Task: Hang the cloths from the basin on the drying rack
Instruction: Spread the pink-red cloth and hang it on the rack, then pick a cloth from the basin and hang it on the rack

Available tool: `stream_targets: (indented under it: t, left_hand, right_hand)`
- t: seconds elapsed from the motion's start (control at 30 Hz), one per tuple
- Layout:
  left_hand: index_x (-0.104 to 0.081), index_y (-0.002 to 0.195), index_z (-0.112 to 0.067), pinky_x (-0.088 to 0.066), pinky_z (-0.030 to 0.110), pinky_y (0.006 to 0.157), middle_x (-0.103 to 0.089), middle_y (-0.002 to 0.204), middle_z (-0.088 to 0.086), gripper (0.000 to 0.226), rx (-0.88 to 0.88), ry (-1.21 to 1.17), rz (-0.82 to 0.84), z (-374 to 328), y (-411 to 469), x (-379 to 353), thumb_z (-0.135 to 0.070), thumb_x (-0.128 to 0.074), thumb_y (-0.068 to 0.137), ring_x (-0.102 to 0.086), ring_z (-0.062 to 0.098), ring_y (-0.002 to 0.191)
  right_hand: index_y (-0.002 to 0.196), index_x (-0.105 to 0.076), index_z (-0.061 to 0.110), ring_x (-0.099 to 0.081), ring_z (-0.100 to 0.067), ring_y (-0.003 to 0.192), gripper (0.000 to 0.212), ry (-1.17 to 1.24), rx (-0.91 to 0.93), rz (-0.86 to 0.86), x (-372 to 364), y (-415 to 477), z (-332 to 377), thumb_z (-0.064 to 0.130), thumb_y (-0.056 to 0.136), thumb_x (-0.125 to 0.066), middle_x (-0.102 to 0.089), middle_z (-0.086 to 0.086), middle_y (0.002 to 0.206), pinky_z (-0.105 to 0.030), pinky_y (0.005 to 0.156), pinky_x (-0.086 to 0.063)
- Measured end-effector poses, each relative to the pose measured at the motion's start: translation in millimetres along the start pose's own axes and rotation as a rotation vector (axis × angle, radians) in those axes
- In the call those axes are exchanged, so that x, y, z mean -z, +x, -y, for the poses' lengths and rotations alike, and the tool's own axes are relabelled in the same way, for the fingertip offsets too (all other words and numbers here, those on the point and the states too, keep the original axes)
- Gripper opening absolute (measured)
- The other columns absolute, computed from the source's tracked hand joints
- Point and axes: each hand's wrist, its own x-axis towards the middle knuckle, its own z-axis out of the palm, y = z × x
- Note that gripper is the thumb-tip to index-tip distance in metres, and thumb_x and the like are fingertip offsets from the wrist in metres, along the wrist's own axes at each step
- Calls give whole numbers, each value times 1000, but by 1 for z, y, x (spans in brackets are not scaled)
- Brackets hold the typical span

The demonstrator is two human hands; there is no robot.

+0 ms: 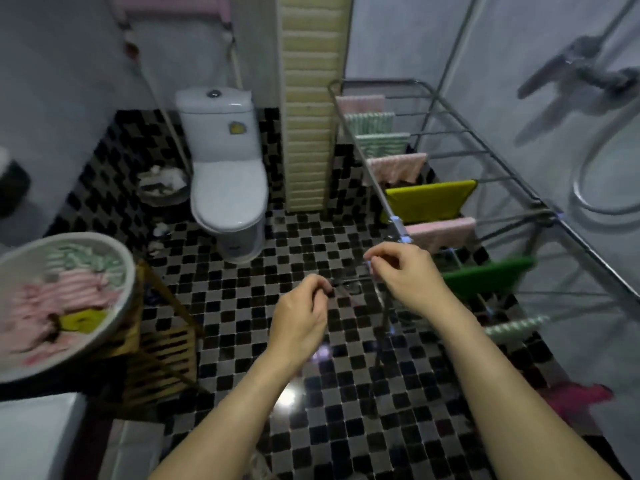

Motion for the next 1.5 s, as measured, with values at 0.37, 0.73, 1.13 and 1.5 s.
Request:
stream_targets:
  t: [0.37,0.73,1.13,1.5]
  left_hand:
    - [-63,104,-21,-42,19,78,-59,105,-4,29,344,155,-368,119,35,193,-1,-50,88,-57,11,95]
    - [-66,115,-18,-46,30,86,-64,123,5,33,802,112,-534,237,23,299,-6,-52,89,-58,27,111]
    - [-60,124,-13,-43,38,101,-50,133,5,38,1141,420,-206,357,49,313,-16,-51,87,-46,26,126]
    - [-76,89,-20,-50,28,87,-73,97,0,20,1186,301,-504,382,54,319,-12,-65,75,-66,21,97]
  right_hand:
    - [103,-68,26,-65,-3,86,19,172,187,262,-177,78,168,14,95,-55,-69,10,90,-27,81,-56]
    - [120,-64,17,-62,-16,109,26,-73,412,727,-352,145,258,16,94,-56,-67,1,117,-32,95,-50]
    - [129,-54,15,-60,-31,111,41,-721,870,1120,-509,195,273,25,89,-58,-64,-14,122,-34,89,-49]
    - [134,-48,11,-61,-28,113,42,-971,860,1088,-567,199,243,23,94,-48,-66,-10,119,-35,90,-50]
